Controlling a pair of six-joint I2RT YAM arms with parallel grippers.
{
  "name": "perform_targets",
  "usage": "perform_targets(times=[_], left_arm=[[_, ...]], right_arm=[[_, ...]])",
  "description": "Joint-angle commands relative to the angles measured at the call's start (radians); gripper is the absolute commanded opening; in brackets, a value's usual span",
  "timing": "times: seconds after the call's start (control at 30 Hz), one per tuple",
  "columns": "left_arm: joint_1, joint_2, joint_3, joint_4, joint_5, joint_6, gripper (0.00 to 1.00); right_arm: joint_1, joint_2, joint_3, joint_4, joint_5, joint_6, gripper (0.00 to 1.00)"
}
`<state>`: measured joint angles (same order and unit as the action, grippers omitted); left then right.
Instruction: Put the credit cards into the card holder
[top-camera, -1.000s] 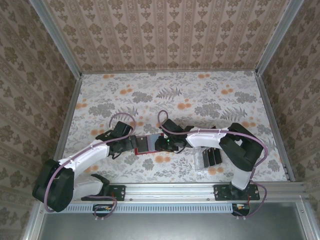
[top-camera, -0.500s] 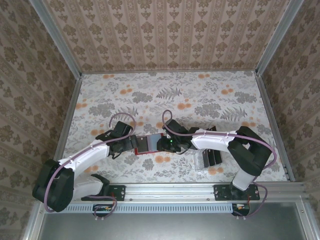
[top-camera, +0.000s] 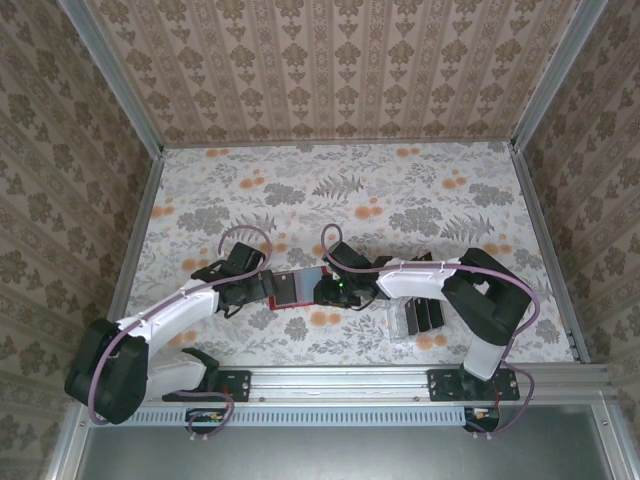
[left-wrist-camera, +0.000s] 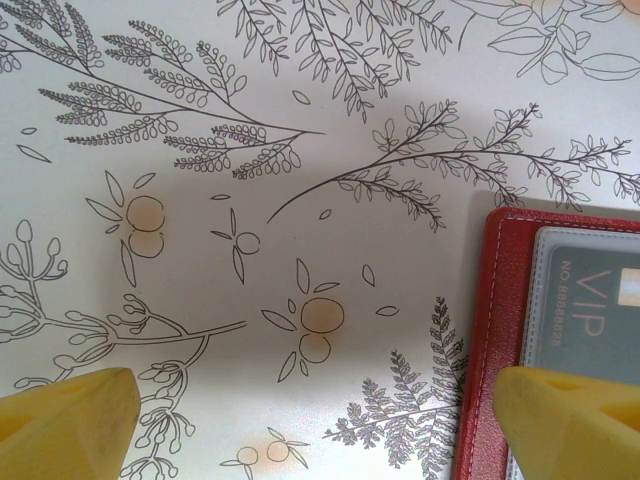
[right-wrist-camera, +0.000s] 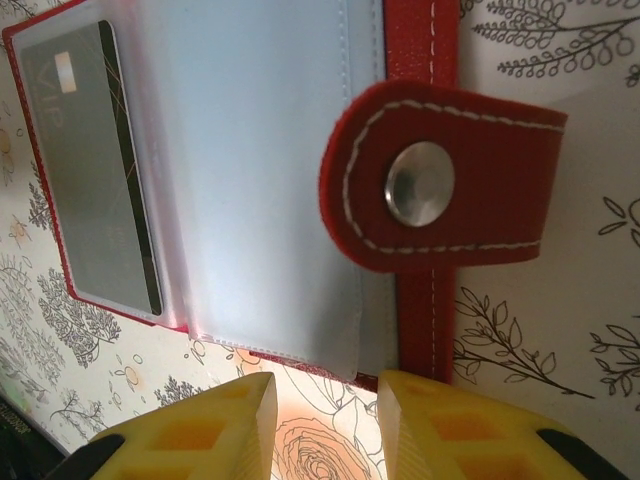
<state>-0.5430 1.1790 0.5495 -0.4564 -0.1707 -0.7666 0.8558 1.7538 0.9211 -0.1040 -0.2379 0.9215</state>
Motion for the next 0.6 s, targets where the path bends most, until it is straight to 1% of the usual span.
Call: perform_targets(times=[0.0, 0.37, 0.57], left_arm=[[-0.006, 0.004, -0.011, 0.002, 0.005, -0.007, 1.0], [-0.007, 0.004, -0.013, 0.002, 0.004, -0.01, 1.0], [-0.006, 0.001, -0.015, 0.0, 0.004, -0.01, 1.0]], right_arm=[[0.002, 0.023, 0.029, 0.009, -0.005, 0.014, 0.34], [0.001, 0.045, 0.061, 0.003, -0.008, 0.004, 0.34], [0.001, 0.03, 0.06, -0.003, -0.006, 0.003, 0.34]])
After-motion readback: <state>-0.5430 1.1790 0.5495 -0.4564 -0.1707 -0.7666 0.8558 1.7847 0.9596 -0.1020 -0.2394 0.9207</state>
